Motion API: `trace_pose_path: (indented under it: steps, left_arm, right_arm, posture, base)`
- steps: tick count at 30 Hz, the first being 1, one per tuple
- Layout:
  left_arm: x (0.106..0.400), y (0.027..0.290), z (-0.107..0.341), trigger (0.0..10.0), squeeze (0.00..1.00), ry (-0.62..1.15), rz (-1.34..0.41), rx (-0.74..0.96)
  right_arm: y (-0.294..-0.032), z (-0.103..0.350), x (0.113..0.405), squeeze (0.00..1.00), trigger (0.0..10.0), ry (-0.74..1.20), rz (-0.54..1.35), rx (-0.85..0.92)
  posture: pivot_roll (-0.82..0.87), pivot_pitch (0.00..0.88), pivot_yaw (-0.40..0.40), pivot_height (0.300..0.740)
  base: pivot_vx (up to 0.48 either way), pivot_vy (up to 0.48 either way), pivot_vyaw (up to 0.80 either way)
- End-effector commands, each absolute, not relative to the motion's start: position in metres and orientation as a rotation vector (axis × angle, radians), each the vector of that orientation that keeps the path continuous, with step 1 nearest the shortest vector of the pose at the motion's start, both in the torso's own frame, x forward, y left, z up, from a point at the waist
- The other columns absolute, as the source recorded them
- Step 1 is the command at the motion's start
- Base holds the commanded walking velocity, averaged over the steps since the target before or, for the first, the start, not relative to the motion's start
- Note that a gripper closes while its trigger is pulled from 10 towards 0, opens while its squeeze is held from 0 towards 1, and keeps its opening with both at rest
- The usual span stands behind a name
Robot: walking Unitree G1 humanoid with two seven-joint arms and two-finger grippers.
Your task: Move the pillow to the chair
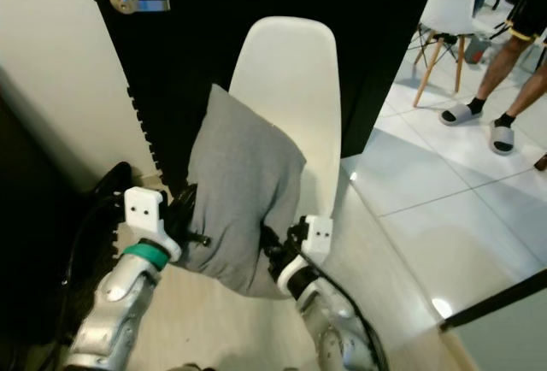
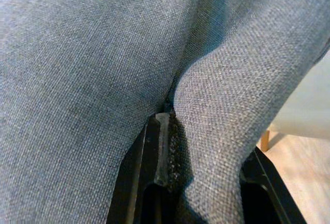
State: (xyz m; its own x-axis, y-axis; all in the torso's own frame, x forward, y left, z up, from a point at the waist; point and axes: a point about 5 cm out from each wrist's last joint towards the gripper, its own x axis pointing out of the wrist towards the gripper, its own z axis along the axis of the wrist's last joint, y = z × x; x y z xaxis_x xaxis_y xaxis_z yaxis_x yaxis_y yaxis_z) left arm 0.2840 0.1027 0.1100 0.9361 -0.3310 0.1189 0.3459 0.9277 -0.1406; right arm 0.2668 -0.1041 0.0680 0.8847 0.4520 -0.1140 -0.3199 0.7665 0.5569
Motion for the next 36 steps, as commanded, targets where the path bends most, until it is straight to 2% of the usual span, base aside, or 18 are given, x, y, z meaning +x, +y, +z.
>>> trace_pose_path:
  steps: [1, 14, 21, 32, 36]
  left_arm:
    - [0.2792, 0.0826, 0.1084, 10.0, 0.0, -0.083, -0.453, -0.172]
    - [0.2796, 0.0819, 0.1083, 10.0, 0.0, -0.082, -0.459, -0.173]
    - [0.2803, 0.0815, 0.1086, 10.0, 0.0, -0.081, -0.46, -0.171]
    - [0.2808, 0.0824, 0.1089, 10.0, 0.0, -0.083, -0.451, -0.175]
    - [0.2809, 0.0826, 0.1078, 10.0, 0.0, -0.078, -0.446, -0.164]
  right_arm:
    - [-0.0748, 0.0838, 0.269, 0.0, 10.0, 0.194, 0.547, 0.593]
    - [-0.0748, 0.0834, 0.269, 0.0, 10.0, 0.194, 0.548, 0.591]
    - [-0.0749, 0.0833, 0.2692, 0.0, 10.0, 0.195, 0.548, 0.588]
    - [-0.0749, 0.0827, 0.2701, 0.0, 10.0, 0.198, 0.542, 0.588]
    - [-0.0751, 0.0828, 0.2707, 0.0, 10.0, 0.199, 0.541, 0.587]
  posture:
    - [-0.01, 0.021, 0.075, 0.74]
    - [-0.02, 0.018, 0.077, 0.74]
    - [-0.02, 0.021, 0.078, 0.74]
    - [-0.01, 0.027, 0.076, 0.74]
    - [-0.01, 0.029, 0.075, 0.74]
  base:
    - [0.349, 0.0, 0.0]
    - [0.347, 0.0, 0.0]
    - [0.347, 0.0, -0.8]
    - [0.329, 0.0, 0.0]
    - [0.0, 0.0, 0.0]
